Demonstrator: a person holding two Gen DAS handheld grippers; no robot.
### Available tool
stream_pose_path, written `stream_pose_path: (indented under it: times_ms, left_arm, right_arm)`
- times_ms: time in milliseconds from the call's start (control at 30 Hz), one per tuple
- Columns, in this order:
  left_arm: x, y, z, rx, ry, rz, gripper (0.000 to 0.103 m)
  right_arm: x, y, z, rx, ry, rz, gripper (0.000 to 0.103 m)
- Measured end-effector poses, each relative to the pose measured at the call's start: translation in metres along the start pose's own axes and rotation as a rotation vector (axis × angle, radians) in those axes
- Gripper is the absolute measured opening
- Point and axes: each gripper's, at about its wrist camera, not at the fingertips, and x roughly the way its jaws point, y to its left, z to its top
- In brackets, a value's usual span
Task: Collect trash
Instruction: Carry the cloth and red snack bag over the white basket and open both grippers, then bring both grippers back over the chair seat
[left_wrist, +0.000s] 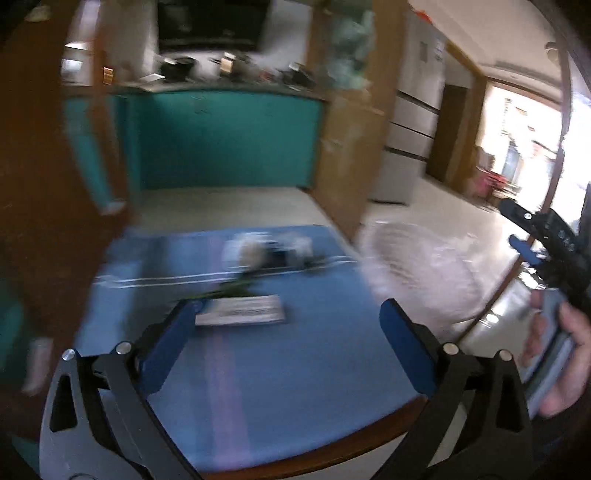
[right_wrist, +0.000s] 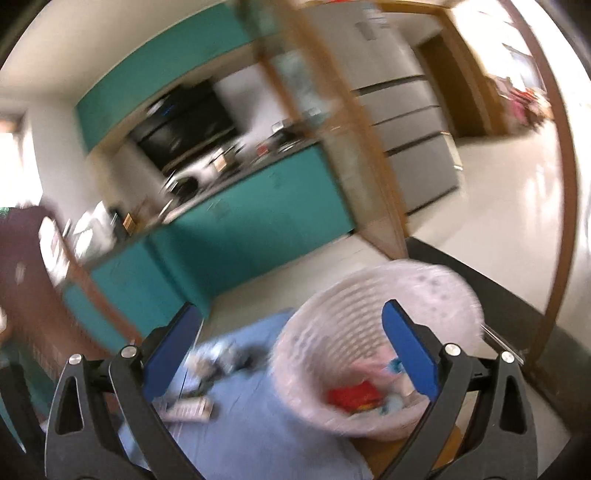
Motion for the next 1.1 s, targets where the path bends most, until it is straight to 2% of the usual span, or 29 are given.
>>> stream_pose_path:
  times_ms: [133,333,667,1100]
  left_arm:
    - [-0.006,0.034,-0.013,-0.087,0.029,0.015,0.1]
    - [-0.004,0.038,-0.016,-0.057,0.057,0.007,0.1]
    - [-0.015,0.028,-0.025,-0.032,0.058,-0.03,0.1]
    - [-0.009,0.024,-0.026,-0.03,0.072,-0.028,0.1]
  right_arm:
    - [0.001,0.05,-0.025,-0.154,0.079,0.07,0.097]
    - [-0.007,0.088,-0.05,-0.264,0.11,0.109,0.097]
    - [-0.001,0.082,-0.054,-0.255,0.121,0.087,0.097]
    - [-0.001,0.081,-0.056,-0.261,0.13,0.088,0.097]
